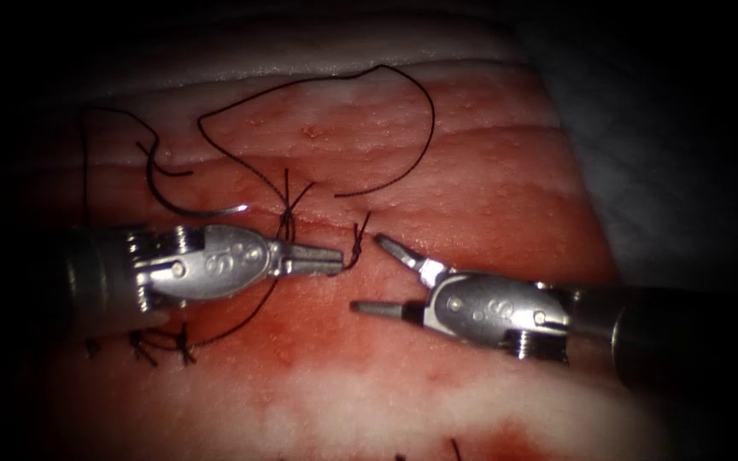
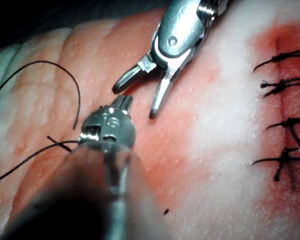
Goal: Wound Closure
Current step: Snip the suture with the right jaws.
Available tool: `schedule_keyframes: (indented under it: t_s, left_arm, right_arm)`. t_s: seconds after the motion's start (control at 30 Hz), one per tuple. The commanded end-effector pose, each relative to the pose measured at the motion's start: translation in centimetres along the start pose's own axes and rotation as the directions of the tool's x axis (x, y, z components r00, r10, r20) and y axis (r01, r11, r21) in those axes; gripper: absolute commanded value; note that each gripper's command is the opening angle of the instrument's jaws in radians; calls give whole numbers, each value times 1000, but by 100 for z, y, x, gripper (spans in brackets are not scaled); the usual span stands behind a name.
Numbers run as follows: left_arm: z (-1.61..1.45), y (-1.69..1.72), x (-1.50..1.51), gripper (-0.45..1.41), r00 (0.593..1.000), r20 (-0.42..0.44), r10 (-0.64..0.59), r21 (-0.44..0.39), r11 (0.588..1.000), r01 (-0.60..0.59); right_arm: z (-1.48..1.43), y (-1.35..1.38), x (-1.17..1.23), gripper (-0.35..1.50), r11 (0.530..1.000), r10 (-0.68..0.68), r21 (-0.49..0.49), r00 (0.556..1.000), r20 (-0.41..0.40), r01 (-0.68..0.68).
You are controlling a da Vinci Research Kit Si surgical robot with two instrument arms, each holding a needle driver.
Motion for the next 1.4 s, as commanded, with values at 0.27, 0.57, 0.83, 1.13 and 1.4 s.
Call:
schedule_keyframes:
  t_s: [0.27,0.57,0.83,1.13,1.4]
  left_arm:
    - [4,9,13,-45,1000,-17,9,10,1000,-9]
    - [5,15,14,-45,1000,-21,11,6,1000,-11]
    - [8,20,14,-45,1000,-24,14,3,1000,-14]
    - [7,22,14,-45,1000,-26,16,1,1000,-16]
    - [6,25,13,-45,1000,-26,18,1,1000,-18]
  right_arm:
    - [33,-11,4,130,999,-36,-30,999,-11,35]
    - [49,-14,5,130,997,-52,-60,998,-20,51]
    - [63,-16,8,133,995,-74,-75,997,-31,72]
    - [77,-17,5,133,993,-83,-85,996,-29,80]
    - [77,-18,0,-35,994,-45,-102,999,-23,43]
